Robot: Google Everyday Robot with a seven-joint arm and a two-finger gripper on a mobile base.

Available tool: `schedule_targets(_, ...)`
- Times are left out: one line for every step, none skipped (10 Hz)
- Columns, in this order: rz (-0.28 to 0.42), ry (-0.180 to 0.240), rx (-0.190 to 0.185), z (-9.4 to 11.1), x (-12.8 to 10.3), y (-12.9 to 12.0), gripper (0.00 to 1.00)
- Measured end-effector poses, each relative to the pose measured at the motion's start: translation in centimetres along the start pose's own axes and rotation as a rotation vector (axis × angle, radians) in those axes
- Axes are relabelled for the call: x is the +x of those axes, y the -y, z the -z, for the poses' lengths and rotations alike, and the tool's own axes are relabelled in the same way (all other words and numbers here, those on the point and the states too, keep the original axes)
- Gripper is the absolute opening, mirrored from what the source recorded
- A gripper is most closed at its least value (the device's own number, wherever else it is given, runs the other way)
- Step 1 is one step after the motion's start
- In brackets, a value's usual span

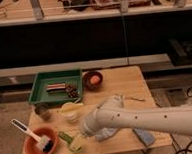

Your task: Place pepper in metal cup

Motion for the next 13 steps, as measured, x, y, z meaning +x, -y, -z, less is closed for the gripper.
schedule_targets(0.010,0.003,0.008,-0.8,0.9,0.5,0.80)
schedule_targets(0.021,0.003,0.017,-1.5,1.8,1.0,0.80)
schedule_targets(0.029,0.003,0.025,-2.1,2.5,1.3,0.80)
schedule_targets(0.035,0.004,0.032,-2.6,3.0,1.6,0.80)
schedule_targets(0.037,0.006,0.037,-2.9,3.2,1.7,0.80)
schedule_targets(0.039,0.011,0.037,-3.4,3.3,1.8,0.80)
schedule_targets(0.031,0.013,0.030,-3.7,3.1,1.6,0.77)
schedule_targets(0.028,0.014,0.026,-3.8,3.0,1.4,0.72)
schedule_targets(0.022,0.017,0.020,-3.9,2.7,1.2,0.62)
schedule_targets(0.016,0.020,0.012,-4.1,2.4,1.0,0.49)
schedule_targets(0.017,0.021,0.010,-4.3,2.4,1.0,0.42)
schedule_targets(0.021,0.023,0.008,-4.5,2.5,1.0,0.33)
schedule_targets(0.025,0.023,0.006,-4.5,2.6,1.0,0.31)
